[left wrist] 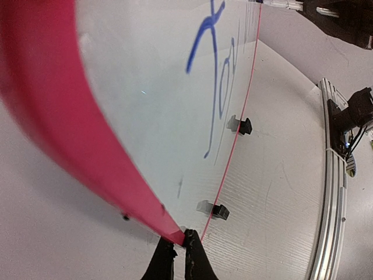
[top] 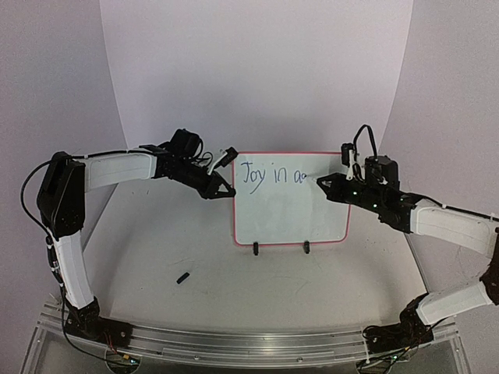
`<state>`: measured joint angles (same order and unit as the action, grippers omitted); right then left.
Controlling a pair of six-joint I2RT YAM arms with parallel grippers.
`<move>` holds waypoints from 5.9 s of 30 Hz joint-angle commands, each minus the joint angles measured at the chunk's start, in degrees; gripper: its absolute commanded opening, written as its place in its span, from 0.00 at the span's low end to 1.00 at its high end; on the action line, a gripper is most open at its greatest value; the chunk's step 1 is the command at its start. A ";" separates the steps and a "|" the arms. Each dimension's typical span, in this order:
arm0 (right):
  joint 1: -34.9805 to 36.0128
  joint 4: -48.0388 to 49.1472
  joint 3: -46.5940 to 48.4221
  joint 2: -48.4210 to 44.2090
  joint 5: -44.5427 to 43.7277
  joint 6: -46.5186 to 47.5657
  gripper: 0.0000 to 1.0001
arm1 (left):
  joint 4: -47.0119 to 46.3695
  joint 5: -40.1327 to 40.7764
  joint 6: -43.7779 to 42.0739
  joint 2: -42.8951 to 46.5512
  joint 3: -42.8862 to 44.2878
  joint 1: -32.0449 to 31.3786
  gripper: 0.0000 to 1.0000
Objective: Write a sentence on the whiteboard
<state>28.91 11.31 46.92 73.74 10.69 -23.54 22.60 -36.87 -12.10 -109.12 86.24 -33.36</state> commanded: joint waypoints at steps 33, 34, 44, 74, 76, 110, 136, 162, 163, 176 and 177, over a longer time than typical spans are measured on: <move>-0.24 -0.50 -2.35 -1.66 -3.84 -0.99 0.00 | 6.08 3.66 -4.42 -1.07 -0.02 -1.63 0.00; -0.21 -0.50 -2.68 -1.72 -3.72 -1.15 0.00 | 6.06 3.73 -4.44 -1.06 -0.02 -1.62 0.00; -0.19 1.17 -0.87 -1.59 -4.01 -1.18 0.00 | 6.11 3.67 -4.39 -1.14 -0.02 -1.71 0.00; -0.22 4.17 -2.51 -3.95 -10.05 -2.89 0.00 | 6.11 3.88 -4.54 -0.96 -0.05 -1.88 0.00; -0.28 3.44 -2.43 -3.73 -9.16 -2.80 0.00 | 6.20 3.89 -4.55 -0.98 -0.02 -1.88 0.00; -0.36 -4.45 -1.32 -11.58 0.16 0.40 0.00 | 6.38 4.17 -4.66 -0.87 -0.03 -1.89 0.00; -10.88 -4.64 -1.48 -9.79 18.48 2.54 0.00 | 6.47 4.68 -4.86 -1.13 -0.19 -1.88 0.00; -11.50 0.15 -2.15 -6.61 17.87 1.05 0.00 | 6.76 5.14 -4.99 -1.23 -0.05 -2.01 0.00; -11.50 0.20 -1.96 -6.27 17.69 0.97 0.00 | 6.77 5.14 -5.00 -1.25 -0.02 -2.05 0.00; -11.53 2.47 -1.90 -5.47 12.20 -0.21 0.00 | 6.89 5.27 -5.10 -1.34 0.03 -2.41 0.00; -11.53 2.49 -1.84 -5.33 12.09 -0.20 0.00 | 6.89 5.25 -5.11 -1.36 0.05 -2.43 0.00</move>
<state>17.54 10.81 43.59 68.47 24.97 -23.44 22.92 -36.23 -13.28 -109.12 86.67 -34.20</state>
